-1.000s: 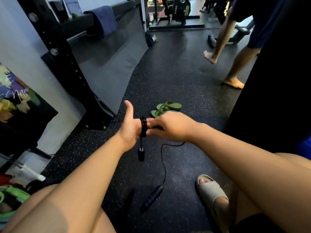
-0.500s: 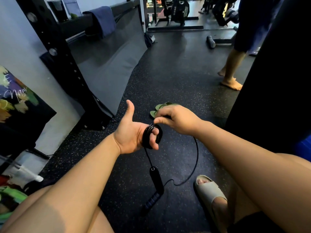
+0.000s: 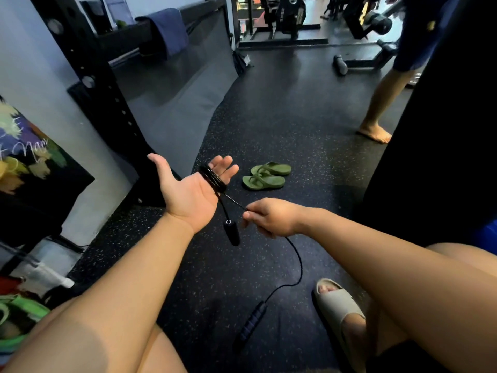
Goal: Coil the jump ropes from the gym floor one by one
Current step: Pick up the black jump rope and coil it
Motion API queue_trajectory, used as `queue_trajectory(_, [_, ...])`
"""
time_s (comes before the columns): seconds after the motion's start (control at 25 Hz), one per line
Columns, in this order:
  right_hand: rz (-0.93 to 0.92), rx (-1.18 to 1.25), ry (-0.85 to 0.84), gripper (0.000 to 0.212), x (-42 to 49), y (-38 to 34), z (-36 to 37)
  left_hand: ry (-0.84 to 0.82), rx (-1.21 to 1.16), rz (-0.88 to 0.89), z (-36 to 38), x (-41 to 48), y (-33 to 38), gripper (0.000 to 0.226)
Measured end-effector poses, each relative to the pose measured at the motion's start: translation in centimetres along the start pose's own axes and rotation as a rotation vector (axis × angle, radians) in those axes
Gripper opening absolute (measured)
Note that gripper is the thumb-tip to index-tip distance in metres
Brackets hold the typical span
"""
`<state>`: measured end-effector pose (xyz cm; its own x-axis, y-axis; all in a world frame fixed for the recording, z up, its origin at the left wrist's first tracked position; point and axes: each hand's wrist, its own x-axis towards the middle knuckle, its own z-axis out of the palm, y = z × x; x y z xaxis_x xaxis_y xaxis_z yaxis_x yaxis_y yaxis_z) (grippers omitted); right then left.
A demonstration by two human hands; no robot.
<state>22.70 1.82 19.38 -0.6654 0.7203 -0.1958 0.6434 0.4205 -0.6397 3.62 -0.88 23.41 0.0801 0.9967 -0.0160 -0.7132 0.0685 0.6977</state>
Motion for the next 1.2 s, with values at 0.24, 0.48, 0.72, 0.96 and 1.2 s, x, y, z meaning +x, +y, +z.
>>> queue_trajectory(0.24, [-0.147,-0.257,0.101,0.030,-0.4,-2.4,-1.8,0.026,0.239,-0.049,-0.7,0.7,-1.2,0.126])
queue_trajectory(0.48, [-0.204,-0.347,0.193,0.031,-1.3,-3.1,-4.3,-0.235,0.729,-0.308,0.7,-0.1,-2.5,0.122])
queue_trajectory(0.72, [-0.199,-0.094,0.221,0.049,-1.3,-1.7,-5.5,-0.400,0.893,-0.586,1.0,-0.7,-1.6,0.140])
queue_trajectory(0.96, [-0.083,0.245,0.241,0.055,0.1,1.3,-3.0,-0.432,0.585,-0.571,0.9,-1.2,-1.3,0.124])
queue_trajectory(1.2, [0.144,0.376,0.038,0.061,0.2,2.5,0.7,-0.170,0.203,-0.289,0.5,-0.9,-0.3,0.119])
